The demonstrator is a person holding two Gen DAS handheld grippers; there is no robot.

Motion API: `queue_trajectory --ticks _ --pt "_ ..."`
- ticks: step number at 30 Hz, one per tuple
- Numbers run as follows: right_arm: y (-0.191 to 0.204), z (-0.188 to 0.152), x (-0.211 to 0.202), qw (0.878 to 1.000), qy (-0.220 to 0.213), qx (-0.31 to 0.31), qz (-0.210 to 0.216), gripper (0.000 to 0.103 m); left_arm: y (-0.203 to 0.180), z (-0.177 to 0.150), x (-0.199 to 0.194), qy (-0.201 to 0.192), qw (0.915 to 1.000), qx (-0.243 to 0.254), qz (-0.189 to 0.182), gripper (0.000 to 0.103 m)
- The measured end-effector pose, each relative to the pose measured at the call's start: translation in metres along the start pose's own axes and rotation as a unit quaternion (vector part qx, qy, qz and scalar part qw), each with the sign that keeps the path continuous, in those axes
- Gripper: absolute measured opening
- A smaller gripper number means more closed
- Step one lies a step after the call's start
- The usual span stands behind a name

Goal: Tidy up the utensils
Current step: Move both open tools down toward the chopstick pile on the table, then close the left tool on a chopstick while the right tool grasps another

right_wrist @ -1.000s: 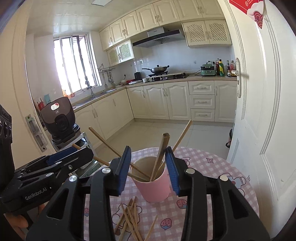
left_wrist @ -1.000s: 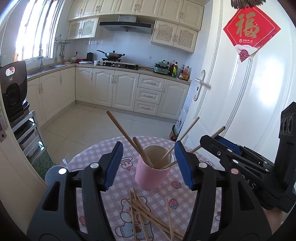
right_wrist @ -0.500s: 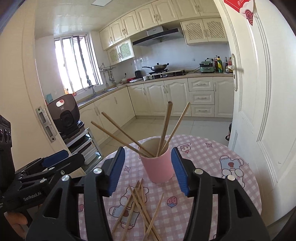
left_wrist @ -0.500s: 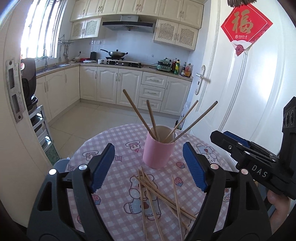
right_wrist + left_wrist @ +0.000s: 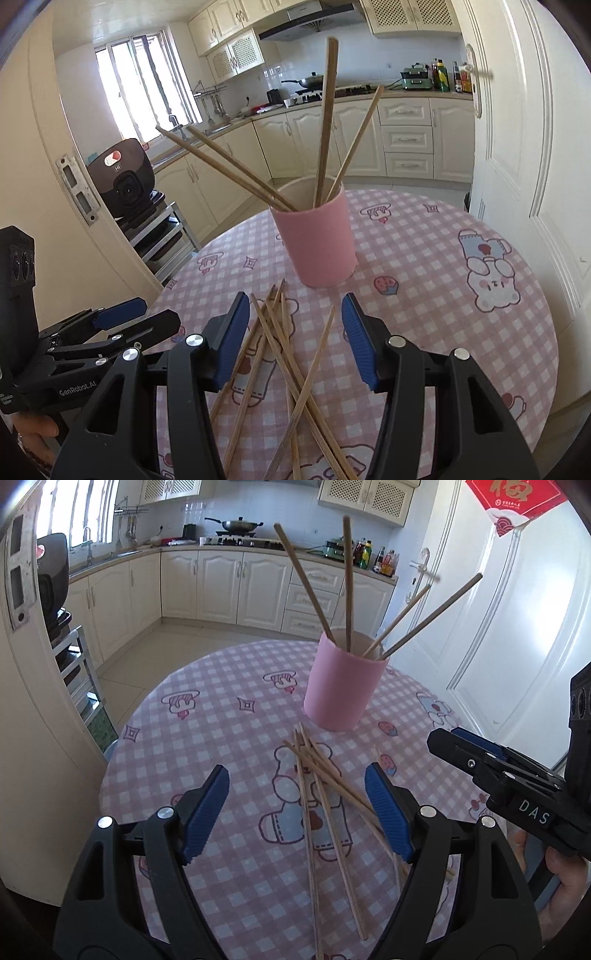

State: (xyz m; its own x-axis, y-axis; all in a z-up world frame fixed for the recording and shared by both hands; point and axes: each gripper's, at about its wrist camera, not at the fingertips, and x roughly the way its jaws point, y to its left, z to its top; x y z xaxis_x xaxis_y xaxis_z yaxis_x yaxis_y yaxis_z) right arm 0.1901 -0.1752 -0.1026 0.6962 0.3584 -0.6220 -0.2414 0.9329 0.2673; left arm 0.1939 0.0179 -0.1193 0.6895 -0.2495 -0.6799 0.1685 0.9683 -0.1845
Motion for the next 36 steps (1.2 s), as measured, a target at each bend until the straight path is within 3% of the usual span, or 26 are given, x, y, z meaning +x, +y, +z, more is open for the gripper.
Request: queue_trajectory --ticks 7,11,13,15,18,22,27,31,34,36 --pt "-0.010 -0.019 0.041 0.997 0.079 0.012 -0.009 0.049 0.004 -0.016 0.038 0.060 0.9981 0.007 0.009 0.075" --pt "-0.016 -0.026 0.054 0.994 0.102 0.025 -0.007 0.049 0.007 -0.022 0.054 0.083 0.9963 0.012 0.016 0.075" --pt "-0.018 -0.027 0.059 0.993 0.111 0.030 -0.004 0.046 0.010 -0.023 0.061 0.089 0.9958 0.011 0.013 0.075" --pt "-0.021 -0.029 0.064 0.992 0.119 0.037 0.007 0.037 0.012 -0.022 0.066 0.094 0.9954 0.012 0.017 0.075" --pt "-0.022 -0.029 0.069 0.991 0.125 0.037 0.014 0.028 0.011 -0.023 0.073 0.099 0.9948 0.015 0.017 0.075" --pt "-0.027 -0.027 0.072 0.991 0.125 0.041 0.021 0.026 0.009 -0.020 0.085 0.101 0.9944 0.019 0.024 0.075" --pt "-0.029 -0.022 0.077 0.990 0.131 0.036 0.026 0.011 0.003 -0.012 0.097 0.102 0.9936 0.034 0.036 0.075" --pt "-0.030 -0.019 0.081 0.990 0.133 0.033 0.032 0.010 -0.001 -0.004 0.111 0.103 0.9924 0.047 0.048 0.074" --pt "-0.031 -0.016 0.083 0.990 0.133 0.034 0.035 0.009 -0.004 0.004 0.120 0.102 0.9913 0.057 0.062 0.069" --pt "-0.030 -0.014 0.085 0.990 0.133 0.034 0.037 0.008 -0.006 0.008 0.124 0.101 0.9912 0.060 0.061 0.058"
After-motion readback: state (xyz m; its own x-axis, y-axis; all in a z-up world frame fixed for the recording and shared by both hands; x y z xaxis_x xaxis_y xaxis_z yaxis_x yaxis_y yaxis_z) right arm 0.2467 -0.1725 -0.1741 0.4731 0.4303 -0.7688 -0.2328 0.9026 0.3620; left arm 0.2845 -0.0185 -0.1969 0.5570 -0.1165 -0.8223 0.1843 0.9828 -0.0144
